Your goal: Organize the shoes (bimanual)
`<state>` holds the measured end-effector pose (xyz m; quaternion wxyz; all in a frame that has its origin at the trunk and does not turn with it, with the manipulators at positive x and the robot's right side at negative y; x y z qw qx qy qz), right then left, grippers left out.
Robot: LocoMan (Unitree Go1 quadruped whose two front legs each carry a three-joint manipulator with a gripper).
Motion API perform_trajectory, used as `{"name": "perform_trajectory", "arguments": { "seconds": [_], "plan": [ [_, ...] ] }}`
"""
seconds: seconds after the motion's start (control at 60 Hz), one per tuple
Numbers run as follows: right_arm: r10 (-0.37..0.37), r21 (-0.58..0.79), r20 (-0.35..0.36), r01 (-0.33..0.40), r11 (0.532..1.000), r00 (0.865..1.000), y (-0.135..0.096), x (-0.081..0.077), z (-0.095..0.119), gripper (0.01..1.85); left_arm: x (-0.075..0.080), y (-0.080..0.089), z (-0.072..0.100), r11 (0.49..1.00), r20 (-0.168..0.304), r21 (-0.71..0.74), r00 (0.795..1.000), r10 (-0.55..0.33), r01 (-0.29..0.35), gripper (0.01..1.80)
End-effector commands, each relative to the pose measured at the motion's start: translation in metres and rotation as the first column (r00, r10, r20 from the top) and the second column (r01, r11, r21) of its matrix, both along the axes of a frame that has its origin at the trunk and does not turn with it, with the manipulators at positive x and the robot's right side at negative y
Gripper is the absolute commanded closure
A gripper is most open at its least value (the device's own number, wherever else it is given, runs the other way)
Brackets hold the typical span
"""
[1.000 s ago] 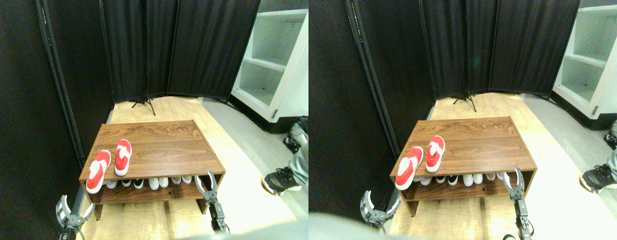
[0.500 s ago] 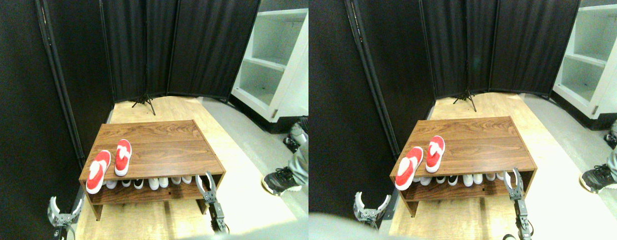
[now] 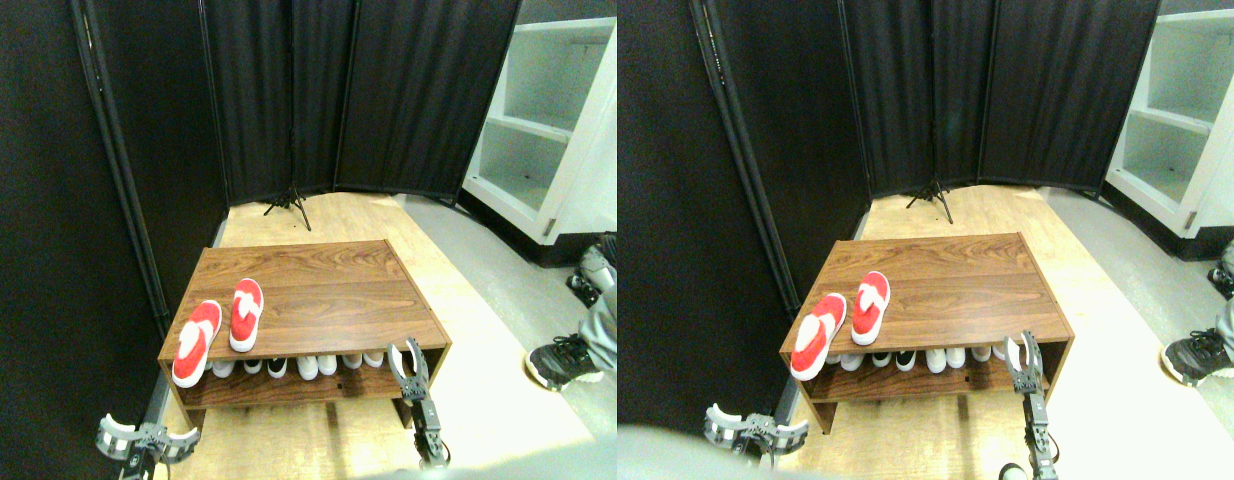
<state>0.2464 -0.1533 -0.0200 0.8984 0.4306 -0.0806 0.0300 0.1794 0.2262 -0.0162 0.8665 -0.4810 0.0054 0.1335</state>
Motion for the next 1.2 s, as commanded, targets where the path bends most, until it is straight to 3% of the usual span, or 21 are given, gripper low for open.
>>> {"name": "perform_trajectory", "arguments": {
  "seconds": [0.017, 0.25, 0.833, 1.2],
  "plan": [
    [0.009, 0.011, 0.030, -0.009, 1.000, 1.000, 0.004, 0.002, 0.002, 1.64, 0.008, -0.005, 0.003, 1.000, 0.030, -0.015, 1.000, -0.006, 0.007, 0.23],
    [0.025, 0.016, 0.037, -0.025, 1.000, 0.999, 0.006, 0.002, 0.005, 1.63, 0.029, -0.009, -0.008, 0.995, 0.056, -0.098, 0.998, -0.015, 0.021, 0.27],
    [0.039, -0.004, 0.038, -0.039, 0.999, 0.999, 0.000, -0.004, 0.013, 1.61, 0.059, -0.014, -0.030, 0.988, 0.074, -0.144, 0.997, -0.036, 0.046, 0.37],
    [0.033, -0.030, 0.030, -0.032, 0.999, 0.999, -0.008, -0.010, 0.016, 1.62, 0.092, -0.021, -0.041, 0.982, 0.082, -0.180, 0.996, -0.038, 0.053, 0.39]
  ]
}}
